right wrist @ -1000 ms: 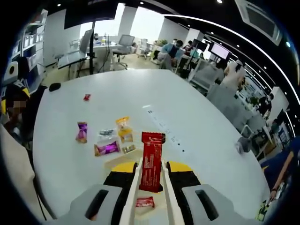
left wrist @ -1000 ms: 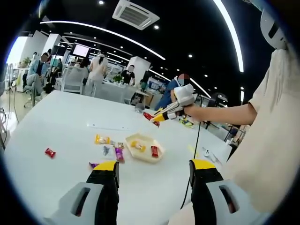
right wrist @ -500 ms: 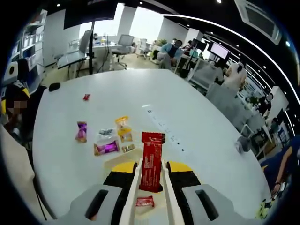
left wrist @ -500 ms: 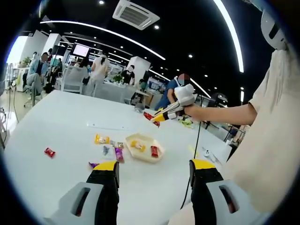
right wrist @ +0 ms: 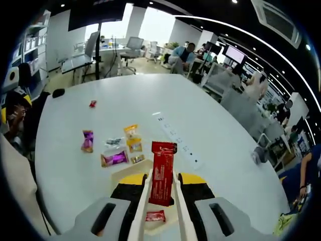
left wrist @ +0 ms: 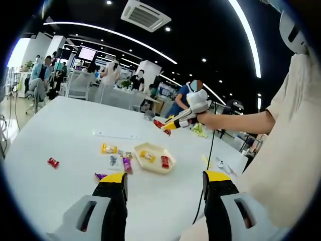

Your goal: Place the target food into the container with the food tongs after gripping and lifting it, then release it inside without dropping or visibly crushing the food.

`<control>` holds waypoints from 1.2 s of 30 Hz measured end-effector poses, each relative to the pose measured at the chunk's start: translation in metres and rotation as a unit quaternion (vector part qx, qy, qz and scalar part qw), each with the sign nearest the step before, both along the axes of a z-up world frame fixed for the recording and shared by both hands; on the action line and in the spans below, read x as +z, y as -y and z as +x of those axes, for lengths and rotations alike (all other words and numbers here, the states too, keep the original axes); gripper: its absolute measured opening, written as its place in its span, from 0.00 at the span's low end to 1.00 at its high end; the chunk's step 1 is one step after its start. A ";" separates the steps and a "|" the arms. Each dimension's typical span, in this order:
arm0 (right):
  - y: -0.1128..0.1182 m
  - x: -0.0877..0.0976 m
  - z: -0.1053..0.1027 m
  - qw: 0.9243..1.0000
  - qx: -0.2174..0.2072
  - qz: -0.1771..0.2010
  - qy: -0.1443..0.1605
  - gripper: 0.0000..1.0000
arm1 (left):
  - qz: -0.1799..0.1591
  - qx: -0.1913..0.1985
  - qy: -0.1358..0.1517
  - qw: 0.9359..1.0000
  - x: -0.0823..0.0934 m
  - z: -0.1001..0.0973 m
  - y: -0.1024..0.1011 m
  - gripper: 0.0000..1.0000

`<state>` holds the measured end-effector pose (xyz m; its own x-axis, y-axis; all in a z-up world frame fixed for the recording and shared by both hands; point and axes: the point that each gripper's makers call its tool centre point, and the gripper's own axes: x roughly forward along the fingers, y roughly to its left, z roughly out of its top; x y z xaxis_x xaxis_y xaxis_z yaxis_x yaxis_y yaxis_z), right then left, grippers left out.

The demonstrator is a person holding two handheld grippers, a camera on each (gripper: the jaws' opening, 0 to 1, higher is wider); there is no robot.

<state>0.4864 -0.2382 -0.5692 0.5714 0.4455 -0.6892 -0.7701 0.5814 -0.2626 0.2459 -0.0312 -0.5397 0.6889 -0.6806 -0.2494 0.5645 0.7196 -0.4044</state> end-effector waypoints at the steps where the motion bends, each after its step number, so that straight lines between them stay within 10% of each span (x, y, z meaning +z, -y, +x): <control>1: 0.000 0.000 0.000 1.000 0.000 0.000 0.000 0.25 | 0.000 0.000 0.000 1.000 0.000 0.000 0.000 0.60; 36: -0.003 0.001 -0.003 1.000 0.002 0.001 0.000 0.25 | -0.001 -0.001 0.002 1.000 0.001 0.000 0.001 0.60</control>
<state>0.4834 -0.2356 -0.5684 0.5696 0.4501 -0.6877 -0.7726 0.5786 -0.2612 0.2455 -0.0317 -0.5391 0.6890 -0.6821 -0.2447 0.5674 0.7178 -0.4035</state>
